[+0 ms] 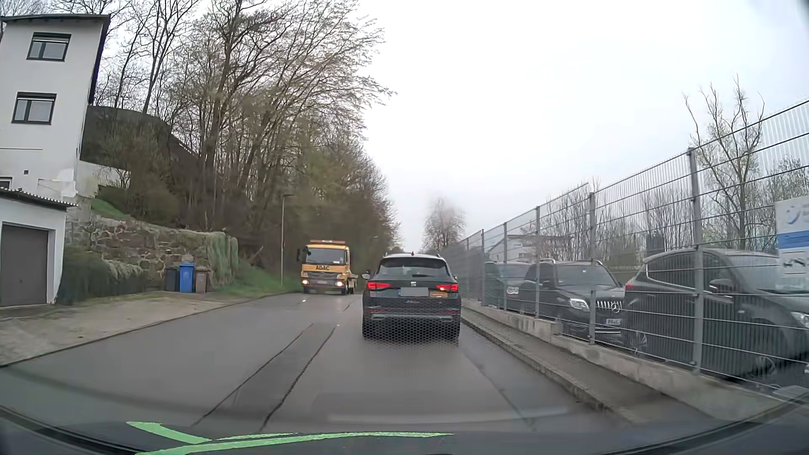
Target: Follow the waypoints while adhering to traffic rules and regulations
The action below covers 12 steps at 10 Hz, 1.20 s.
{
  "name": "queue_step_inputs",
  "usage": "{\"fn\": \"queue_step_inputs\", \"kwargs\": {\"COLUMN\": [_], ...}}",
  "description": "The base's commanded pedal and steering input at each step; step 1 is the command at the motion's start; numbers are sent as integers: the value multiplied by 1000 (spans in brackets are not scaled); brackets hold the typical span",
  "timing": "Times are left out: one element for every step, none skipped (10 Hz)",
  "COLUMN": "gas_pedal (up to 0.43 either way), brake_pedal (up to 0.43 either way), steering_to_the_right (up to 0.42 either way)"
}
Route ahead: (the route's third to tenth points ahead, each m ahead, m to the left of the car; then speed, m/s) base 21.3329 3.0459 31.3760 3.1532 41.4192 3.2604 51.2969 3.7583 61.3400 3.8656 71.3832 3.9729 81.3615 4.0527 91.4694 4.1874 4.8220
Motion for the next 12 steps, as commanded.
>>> {"fn": "queue_step_inputs", "kwargs": {"gas_pedal": [0,0,0,0,0,0,0,0,0,0,0,0], "brake_pedal": [0,0,0,0,0,0,0,0,0,0,0,0], "steering_to_the_right": [-15,-14,-12,-12,-12,-12,-12,-11,-12,-12,-12,-13]}}
